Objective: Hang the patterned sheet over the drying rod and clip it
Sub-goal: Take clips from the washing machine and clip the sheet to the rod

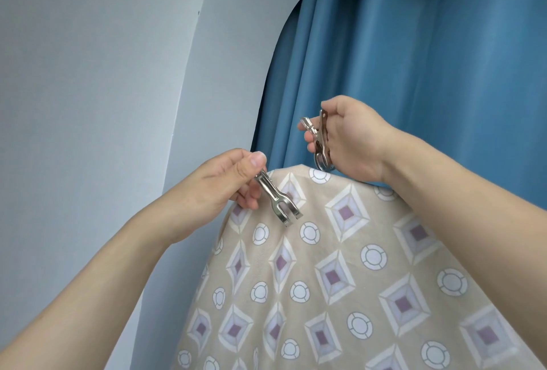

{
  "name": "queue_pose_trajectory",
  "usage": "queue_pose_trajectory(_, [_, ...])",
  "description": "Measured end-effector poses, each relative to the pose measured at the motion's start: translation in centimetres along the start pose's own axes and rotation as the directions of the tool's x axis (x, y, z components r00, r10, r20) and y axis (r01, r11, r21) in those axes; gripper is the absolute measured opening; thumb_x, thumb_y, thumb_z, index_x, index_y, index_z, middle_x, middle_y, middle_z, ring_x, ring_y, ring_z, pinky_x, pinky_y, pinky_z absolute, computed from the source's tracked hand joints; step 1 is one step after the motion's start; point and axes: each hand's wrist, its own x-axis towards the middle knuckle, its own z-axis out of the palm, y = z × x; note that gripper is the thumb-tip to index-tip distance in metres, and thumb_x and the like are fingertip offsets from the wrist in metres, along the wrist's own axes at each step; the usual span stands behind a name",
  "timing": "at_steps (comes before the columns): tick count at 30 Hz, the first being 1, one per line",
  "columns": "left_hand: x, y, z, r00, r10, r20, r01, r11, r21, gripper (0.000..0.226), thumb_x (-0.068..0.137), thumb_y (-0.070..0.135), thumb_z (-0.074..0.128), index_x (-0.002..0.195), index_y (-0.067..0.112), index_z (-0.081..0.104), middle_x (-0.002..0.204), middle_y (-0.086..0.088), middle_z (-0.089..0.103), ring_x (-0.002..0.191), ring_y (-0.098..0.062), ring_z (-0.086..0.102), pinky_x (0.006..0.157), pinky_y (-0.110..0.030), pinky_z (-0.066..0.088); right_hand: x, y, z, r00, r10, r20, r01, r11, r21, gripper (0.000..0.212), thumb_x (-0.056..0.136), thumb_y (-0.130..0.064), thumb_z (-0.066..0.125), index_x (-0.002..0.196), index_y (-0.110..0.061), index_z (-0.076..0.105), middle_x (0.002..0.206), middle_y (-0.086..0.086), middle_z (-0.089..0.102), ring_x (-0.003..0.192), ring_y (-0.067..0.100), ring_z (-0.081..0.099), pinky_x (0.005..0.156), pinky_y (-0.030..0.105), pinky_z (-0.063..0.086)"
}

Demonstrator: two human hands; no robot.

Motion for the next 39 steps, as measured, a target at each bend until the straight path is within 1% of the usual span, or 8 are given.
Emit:
queue_pose_trajectory(3, [0.0,0.0,0.0,1.000,-0.003,0.003,0.003,1.000,-0.003,0.062,0.075,0.063,0.053,0.095,0.005,0.058,0.076,-0.007,0.060,0.070,-0.023,0.060,0.073,-0.037,0.048,-0.1,0.5,-0.4,0.994,0.019,0.105,-0.023,0.999,0.044,0.044,0.102,-0.049,0.028,0.099,-0.010,0.050,0.074,0.002,0.049,0.063,0.014,0.044,0.059,0.025,0.034])
queue_pose_trajectory(9, [0.0,-0.1,0.0,1.000,-0.003,0.012,0.003,1.000,-0.003,0.062,0.076,0.063,0.052,0.095,0.004,0.058,0.077,-0.008,0.061,0.070,-0.022,0.060,0.074,-0.037,0.049,-0.3,1.0,-0.6,0.990,0.009,0.144,-0.028,0.991,0.128,0.039,0.099,-0.045,0.044,0.101,-0.007,0.052,0.080,0.007,0.057,0.072,0.019,0.054,0.070,0.027,0.044])
queue_pose_trajectory(15, [0.1,-0.1,0.0,1.000,-0.002,0.013,0.002,1.000,0.003,0.061,0.076,0.063,0.053,0.095,0.006,0.058,0.075,-0.006,0.060,0.069,-0.023,0.059,0.070,-0.035,0.047,-0.3,1.1,0.2,0.989,-0.130,0.072,0.127,0.991,0.048,0.036,0.099,-0.041,0.047,0.105,-0.006,0.050,0.081,0.008,0.065,0.073,0.021,0.062,0.073,0.033,0.049])
queue_pose_trajectory(18, [0.1,-0.2,0.2,1.000,0.003,0.016,-0.003,1.000,0.004,0.060,0.077,0.063,0.052,0.095,0.006,0.058,0.073,-0.004,0.061,0.069,-0.023,0.059,0.066,-0.032,0.048,-0.3,1.0,0.5,0.973,-0.220,0.066,0.222,0.975,-0.026,0.033,0.098,-0.040,0.049,0.105,-0.008,0.053,0.090,0.007,0.071,0.084,0.022,0.069,0.081,0.037,0.053])
queue_pose_trajectory(25, [0.1,-0.2,0.1,1.000,0.017,-0.019,-0.017,1.000,0.023,0.067,0.077,0.066,0.050,0.099,0.004,0.059,0.078,-0.006,0.063,0.071,-0.021,0.060,0.070,-0.036,0.047,0.0,1.0,1.4,0.954,-0.300,0.010,0.300,0.951,-0.073,0.031,0.098,-0.040,0.051,0.104,-0.010,0.051,0.079,0.000,0.068,0.075,0.018,0.067,0.075,0.033,0.050])
queue_pose_trajectory(29, [0.0,-0.3,-0.1,0.999,0.024,-0.046,-0.023,0.999,0.024,0.069,0.077,0.067,0.049,0.100,0.003,0.058,0.075,-0.003,0.061,0.069,-0.020,0.057,0.071,-0.037,0.046,0.3,1.0,1.9,0.942,-0.333,-0.047,0.319,0.930,-0.183,0.038,0.095,-0.053,0.049,0.095,-0.014,0.051,0.066,-0.004,0.054,0.061,0.015,0.047,0.062,0.029,0.033])
queue_pose_trajectory(32, [-0.1,-0.5,0.1,0.999,0.017,-0.027,-0.016,0.999,0.031,0.067,0.077,0.067,0.048,0.099,0.005,0.057,0.069,0.001,0.059,0.066,-0.018,0.056,0.069,-0.034,0.046,0.5,1.0,2.3,0.947,-0.309,-0.084,0.296,0.945,-0.137,0.037,0.098,-0.050,0.045,0.094,-0.015,0.052,0.063,-0.006,0.048,0.057,0.012,0.041,0.056,0.022,0.032])
queue_pose_trajectory(39, [0.0,-0.6,0.0,0.999,0.027,-0.028,-0.027,1.000,0.011,0.064,0.078,0.066,0.048,0.098,0.005,0.056,0.070,-0.001,0.059,0.066,-0.018,0.056,0.068,-0.032,0.046,1.2,0.6,2.8,0.959,-0.208,-0.192,0.209,0.978,-0.012,0.037,0.098,-0.049,0.047,0.081,-0.016,0.050,0.055,-0.004,0.058,0.076,0.028,0.051,0.076,0.038,0.033])
